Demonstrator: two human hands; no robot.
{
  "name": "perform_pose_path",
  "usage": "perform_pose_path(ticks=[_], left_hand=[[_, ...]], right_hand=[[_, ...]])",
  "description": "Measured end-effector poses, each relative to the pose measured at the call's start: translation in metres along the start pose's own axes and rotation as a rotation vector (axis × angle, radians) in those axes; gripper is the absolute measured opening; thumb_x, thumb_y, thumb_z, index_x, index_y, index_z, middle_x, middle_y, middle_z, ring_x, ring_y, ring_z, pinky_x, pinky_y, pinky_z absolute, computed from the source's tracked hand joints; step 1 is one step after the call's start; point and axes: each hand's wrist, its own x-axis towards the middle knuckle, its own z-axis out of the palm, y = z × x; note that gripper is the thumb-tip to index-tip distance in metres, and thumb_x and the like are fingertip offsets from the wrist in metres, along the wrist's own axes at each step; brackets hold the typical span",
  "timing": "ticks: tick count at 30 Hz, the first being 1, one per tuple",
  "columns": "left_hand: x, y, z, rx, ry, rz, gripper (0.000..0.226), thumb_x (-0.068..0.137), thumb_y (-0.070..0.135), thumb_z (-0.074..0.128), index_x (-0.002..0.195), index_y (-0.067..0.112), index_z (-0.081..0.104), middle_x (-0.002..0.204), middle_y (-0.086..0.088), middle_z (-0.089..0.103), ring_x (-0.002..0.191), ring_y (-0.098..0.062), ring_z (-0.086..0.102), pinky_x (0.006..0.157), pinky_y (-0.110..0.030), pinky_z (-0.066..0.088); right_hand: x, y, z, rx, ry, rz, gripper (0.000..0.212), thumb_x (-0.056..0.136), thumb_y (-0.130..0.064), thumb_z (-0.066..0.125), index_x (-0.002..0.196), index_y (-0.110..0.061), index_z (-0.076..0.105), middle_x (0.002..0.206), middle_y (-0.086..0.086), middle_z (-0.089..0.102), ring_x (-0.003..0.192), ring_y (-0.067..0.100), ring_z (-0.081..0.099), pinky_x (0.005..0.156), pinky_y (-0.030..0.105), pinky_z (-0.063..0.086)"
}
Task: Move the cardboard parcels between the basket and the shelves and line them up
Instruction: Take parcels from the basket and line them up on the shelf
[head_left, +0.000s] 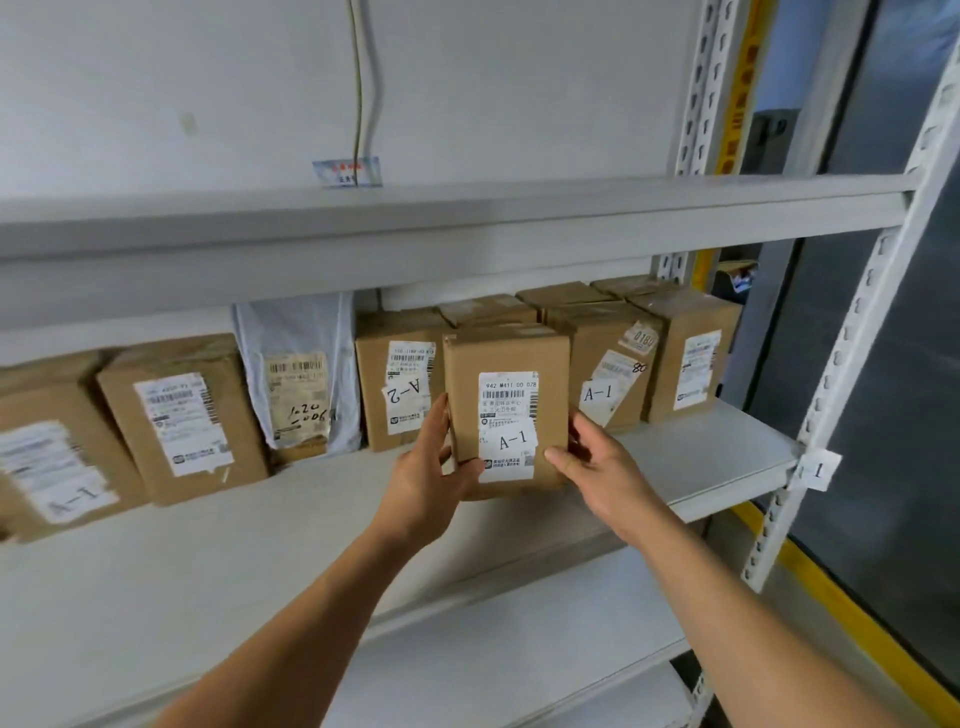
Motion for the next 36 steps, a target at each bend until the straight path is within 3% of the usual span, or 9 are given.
perform_pose_path(ticks=[2, 5, 10, 14, 18, 21, 32, 36], left_hand=[[0.005, -0.006, 0.01, 0.026, 0.022, -0.014, 0.095, 0.094, 0.011, 0.075, 0.152, 0.062, 0.022, 0.146, 0.025, 0.051, 0.137, -0.017, 0.057, 0.111, -0.046, 0.052], [0.01, -0.012, 0.023, 0.038, 0.035, -0.057, 0.099, 0.092, 0.005, 0.076, 0.16, 0.048, 0.019, 0.148, 0.021, 0.048, 0.139, -0.024, 0.056, 0.109, -0.048, 0.052], [0.026, -0.023, 0.037, 0.026, 0.082, -0.099, 0.097, 0.089, 0.004, 0.079, 0.162, 0.04, 0.025, 0.148, 0.016, 0.051, 0.138, -0.022, 0.056, 0.109, -0.048, 0.053], [0.041, -0.026, 0.042, 0.043, 0.098, -0.119, 0.095, 0.085, 0.018, 0.079, 0.157, 0.05, 0.026, 0.144, 0.016, 0.055, 0.127, -0.022, 0.065, 0.102, -0.052, 0.058], [0.053, -0.026, 0.046, 0.073, 0.104, -0.099, 0.095, 0.085, 0.019, 0.08, 0.157, 0.05, 0.026, 0.14, 0.018, 0.057, 0.12, -0.02, 0.07, 0.097, -0.051, 0.06], [0.059, -0.031, 0.049, 0.098, 0.105, -0.099, 0.096, 0.086, 0.021, 0.081, 0.158, 0.05, 0.025, 0.146, 0.008, 0.059, 0.122, -0.023, 0.069, 0.098, -0.051, 0.06], [0.061, -0.03, 0.051, 0.129, 0.08, -0.094, 0.095, 0.092, 0.011, 0.078, 0.161, 0.045, 0.022, 0.147, 0.016, 0.052, 0.131, -0.025, 0.063, 0.102, -0.049, 0.057], [0.062, -0.032, 0.052, 0.139, 0.098, -0.095, 0.095, 0.091, 0.01, 0.079, 0.161, 0.043, 0.024, 0.14, 0.021, 0.053, 0.129, -0.022, 0.064, 0.1, -0.038, 0.058]], right_hand=[[0.014, 0.009, -0.003, -0.057, -0.019, 0.0, 0.054, 0.102, -0.023, 0.068, 0.151, -0.04, 0.051, 0.139, -0.02, 0.065, 0.132, 0.002, 0.057, 0.114, 0.03, 0.045], [0.027, 0.014, -0.005, -0.099, -0.026, 0.0, 0.058, 0.103, -0.016, 0.066, 0.156, -0.031, 0.047, 0.137, -0.019, 0.058, 0.128, 0.002, 0.052, 0.099, 0.014, 0.04], [0.051, 0.03, -0.005, -0.153, -0.048, 0.01, 0.054, 0.108, -0.021, 0.059, 0.158, -0.03, 0.042, 0.142, -0.011, 0.058, 0.131, 0.005, 0.049, 0.106, 0.025, 0.038], [0.068, 0.037, 0.001, -0.142, -0.038, 0.041, 0.045, 0.11, -0.031, 0.051, 0.155, -0.035, 0.045, 0.145, -0.008, 0.061, 0.13, 0.013, 0.056, 0.108, 0.032, 0.044], [0.08, 0.041, 0.005, -0.128, -0.005, 0.067, 0.041, 0.111, -0.033, 0.049, 0.152, -0.036, 0.046, 0.147, -0.004, 0.061, 0.134, 0.021, 0.057, 0.115, 0.041, 0.044], [0.085, 0.045, 0.003, -0.132, 0.014, 0.06, 0.041, 0.11, -0.034, 0.049, 0.151, -0.035, 0.047, 0.146, -0.005, 0.062, 0.134, 0.021, 0.057, 0.115, 0.043, 0.045], [0.088, 0.053, 0.003, -0.122, 0.073, 0.02, 0.047, 0.109, -0.026, 0.053, 0.155, -0.034, 0.047, 0.145, -0.005, 0.064, 0.132, 0.016, 0.058, 0.113, 0.037, 0.046], [0.09, 0.052, 0.003, -0.122, 0.053, 0.022, 0.045, 0.109, -0.025, 0.053, 0.152, -0.036, 0.047, 0.141, -0.01, 0.066, 0.129, 0.015, 0.06, 0.111, 0.037, 0.047]])
